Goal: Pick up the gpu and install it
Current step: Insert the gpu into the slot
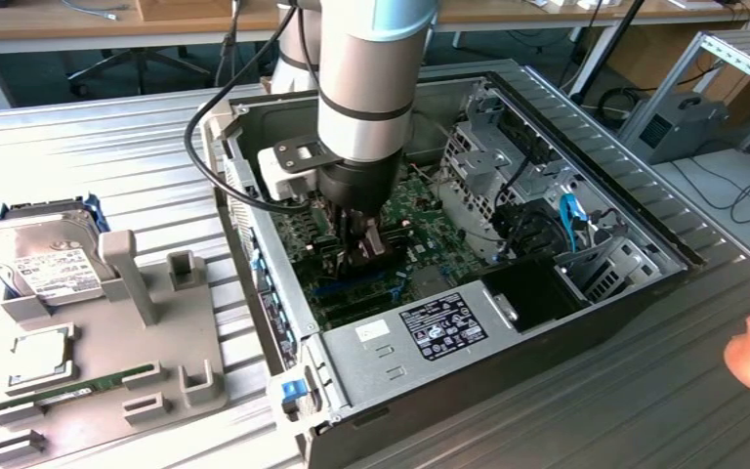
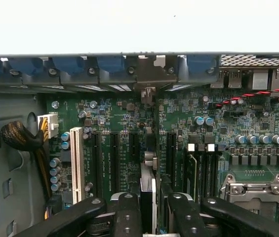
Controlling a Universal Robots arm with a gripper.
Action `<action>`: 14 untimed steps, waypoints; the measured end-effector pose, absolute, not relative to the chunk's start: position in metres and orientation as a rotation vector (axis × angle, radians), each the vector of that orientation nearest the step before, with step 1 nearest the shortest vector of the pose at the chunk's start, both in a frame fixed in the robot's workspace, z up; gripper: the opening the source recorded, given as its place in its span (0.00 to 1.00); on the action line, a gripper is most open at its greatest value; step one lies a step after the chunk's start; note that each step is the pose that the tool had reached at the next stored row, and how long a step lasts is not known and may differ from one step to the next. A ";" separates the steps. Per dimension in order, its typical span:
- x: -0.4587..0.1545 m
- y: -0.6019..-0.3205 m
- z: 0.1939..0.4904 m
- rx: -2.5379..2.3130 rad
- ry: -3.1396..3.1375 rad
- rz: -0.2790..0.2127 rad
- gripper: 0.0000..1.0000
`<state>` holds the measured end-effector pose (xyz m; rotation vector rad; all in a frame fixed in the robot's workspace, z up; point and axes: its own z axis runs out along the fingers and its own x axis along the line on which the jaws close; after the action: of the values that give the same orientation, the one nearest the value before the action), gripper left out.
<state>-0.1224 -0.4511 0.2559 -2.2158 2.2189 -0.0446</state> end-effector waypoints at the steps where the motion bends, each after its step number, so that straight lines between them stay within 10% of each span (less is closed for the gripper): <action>1: -0.122 -0.451 0.256 -2.216 2.219 -0.045 0.26; 14: -0.123 -0.447 0.259 -2.226 2.217 -0.065 0.26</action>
<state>-0.1230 -0.4470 0.2592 -2.2259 2.2169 -0.0653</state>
